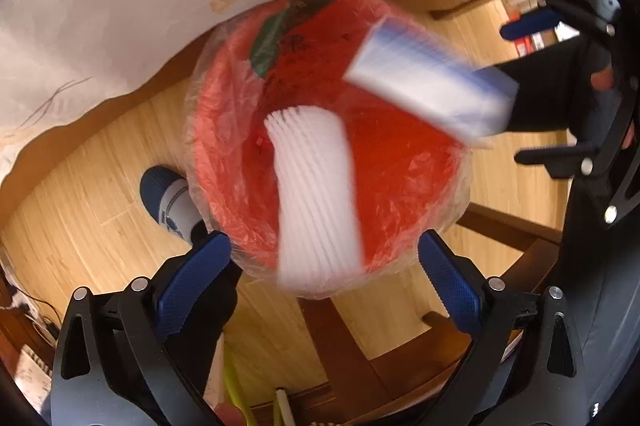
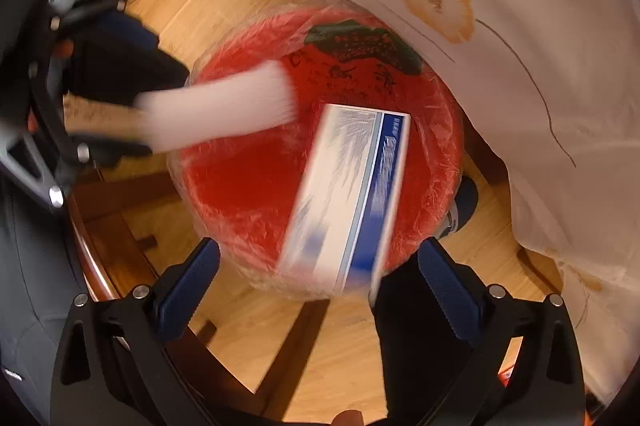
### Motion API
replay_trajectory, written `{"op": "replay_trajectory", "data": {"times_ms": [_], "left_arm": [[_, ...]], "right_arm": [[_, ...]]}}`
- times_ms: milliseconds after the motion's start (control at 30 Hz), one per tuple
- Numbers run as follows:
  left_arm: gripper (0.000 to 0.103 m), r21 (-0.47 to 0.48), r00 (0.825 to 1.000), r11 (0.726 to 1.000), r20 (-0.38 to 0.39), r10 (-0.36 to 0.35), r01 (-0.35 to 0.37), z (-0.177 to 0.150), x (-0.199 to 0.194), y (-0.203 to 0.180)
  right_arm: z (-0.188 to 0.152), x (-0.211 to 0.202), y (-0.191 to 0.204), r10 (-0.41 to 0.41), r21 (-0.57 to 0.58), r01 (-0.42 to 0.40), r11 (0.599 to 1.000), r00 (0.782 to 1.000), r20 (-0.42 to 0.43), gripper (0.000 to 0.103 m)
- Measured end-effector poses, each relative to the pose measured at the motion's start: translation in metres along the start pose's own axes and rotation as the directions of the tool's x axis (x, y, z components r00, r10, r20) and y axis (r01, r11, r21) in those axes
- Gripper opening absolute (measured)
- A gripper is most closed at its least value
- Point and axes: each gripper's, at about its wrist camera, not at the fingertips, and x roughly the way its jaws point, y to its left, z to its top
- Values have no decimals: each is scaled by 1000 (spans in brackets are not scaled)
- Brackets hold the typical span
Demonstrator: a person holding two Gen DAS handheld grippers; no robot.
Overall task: Collect trash
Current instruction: 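Carry the foam sleeve and medicine box to the wastebasket and open both tools, then grasp the dark snack bag with the left tool while the right tool grasps the plastic bag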
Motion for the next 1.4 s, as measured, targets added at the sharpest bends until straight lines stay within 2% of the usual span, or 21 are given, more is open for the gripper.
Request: {"op": "replay_trajectory", "data": {"times_ms": [67, 233, 333, 433, 567, 667, 833, 967, 1067, 1167, 1300, 1400], "left_arm": [[97, -9, 1000, 1000, 13, -7, 8, -1, -4, 3], [97, -9, 997, 1000, 75, -6, 7, -3, -24, 2], [97, 28, 986, 998, 162, 44, -49, -6, -47, -6], [97, 63, 962, 996, 269, 52, -71, -11, -82, -13], [97, 73, 917, 989, 389, 90, -129, -12, -129, -18], [97, 61, 886, 984, 448, 122, -166, -5, -159, -19], [97, 40, 823, 974, 544, 165, -222, 13, -201, -14], [97, 20, 782, 968, 593, 190, -251, 37, -227, -6], [97, 14, 749, 949, 617, 240, -316, 57, -243, -4], [97, 27, 727, 938, 640, 249, -345, 80, -258, -2], [97, 42, 709, 925, 655, 260, -378, 112, -265, 7], [97, 46, 707, 920, 655, 267, -390, 131, -264, 16]], "right_arm": [[0, -4, 1, -32, -8, 32, 999, 999, 4, 98], [-9, -30, 1, -12, 20, 10, 1000, 997, 70, 98], [-13, -55, 1, 0, 27, -4, 1000, 992, 126, 98], [-16, -89, -3, 8, 46, -18, 999, 978, 207, 98], [-19, -137, -12, 5, 79, -31, 996, 950, 313, 98], [-19, -168, -18, -23, 111, -20, 994, 927, 375, 98], [-14, -209, -32, -89, 183, 2, 983, 880, 466, 98], [-11, -231, -51, -142, 265, -1, 964, 841, 521, 98], [-5, -241, -68, -181, 329, -8, 944, 822, 539, 98], [2, -248, -84, -197, 381, -35, 924, 809, 553, 98], [13, -255, -101, -215, 425, -56, 904, 797, 564, 98], [22, -256, -112, -222, 445, -68, 893, 793, 567, 98]]}}
